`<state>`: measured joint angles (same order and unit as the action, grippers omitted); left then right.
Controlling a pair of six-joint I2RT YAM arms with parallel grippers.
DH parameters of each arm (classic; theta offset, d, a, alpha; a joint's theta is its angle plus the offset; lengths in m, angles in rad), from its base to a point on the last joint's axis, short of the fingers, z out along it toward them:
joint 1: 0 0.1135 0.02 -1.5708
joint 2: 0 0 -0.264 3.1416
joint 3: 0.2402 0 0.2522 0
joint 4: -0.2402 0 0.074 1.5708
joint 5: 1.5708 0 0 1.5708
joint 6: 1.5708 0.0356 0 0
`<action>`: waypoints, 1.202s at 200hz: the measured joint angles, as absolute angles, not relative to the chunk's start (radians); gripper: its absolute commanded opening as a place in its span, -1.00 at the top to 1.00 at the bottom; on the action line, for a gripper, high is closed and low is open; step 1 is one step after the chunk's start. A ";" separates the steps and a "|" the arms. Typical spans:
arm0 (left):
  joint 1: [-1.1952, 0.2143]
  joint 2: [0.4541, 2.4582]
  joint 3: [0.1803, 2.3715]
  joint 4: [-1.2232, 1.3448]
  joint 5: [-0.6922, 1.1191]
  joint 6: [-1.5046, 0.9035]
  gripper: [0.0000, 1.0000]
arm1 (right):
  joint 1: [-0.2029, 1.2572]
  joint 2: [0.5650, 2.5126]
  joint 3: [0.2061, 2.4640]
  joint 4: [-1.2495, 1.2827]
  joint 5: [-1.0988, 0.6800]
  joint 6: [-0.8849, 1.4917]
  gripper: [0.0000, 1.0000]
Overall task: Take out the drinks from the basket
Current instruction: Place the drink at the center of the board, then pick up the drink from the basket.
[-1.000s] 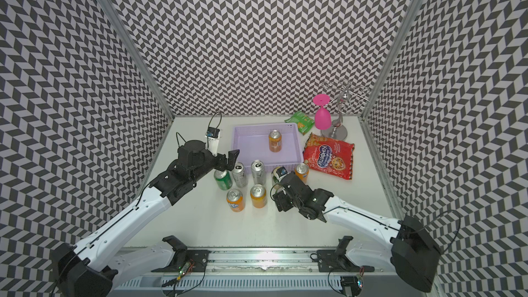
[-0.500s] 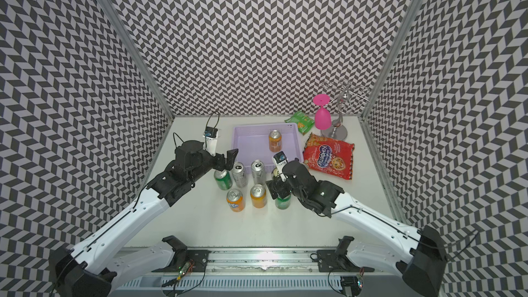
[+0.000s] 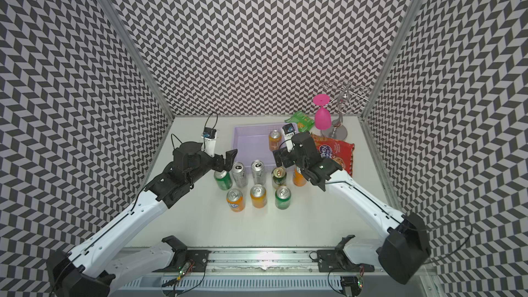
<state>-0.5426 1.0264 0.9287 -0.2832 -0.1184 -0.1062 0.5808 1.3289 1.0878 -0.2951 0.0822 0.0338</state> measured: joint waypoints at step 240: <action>-0.543 1.029 0.913 -0.270 -0.118 -0.106 -0.98 | 0.462 2.111 1.618 -0.293 0.004 0.011 -0.86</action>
<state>-0.5426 1.0290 0.9127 -0.2699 -0.1181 -0.1062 0.4618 2.1105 1.6180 -0.2928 0.0036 0.0113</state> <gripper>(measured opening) 0.990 0.953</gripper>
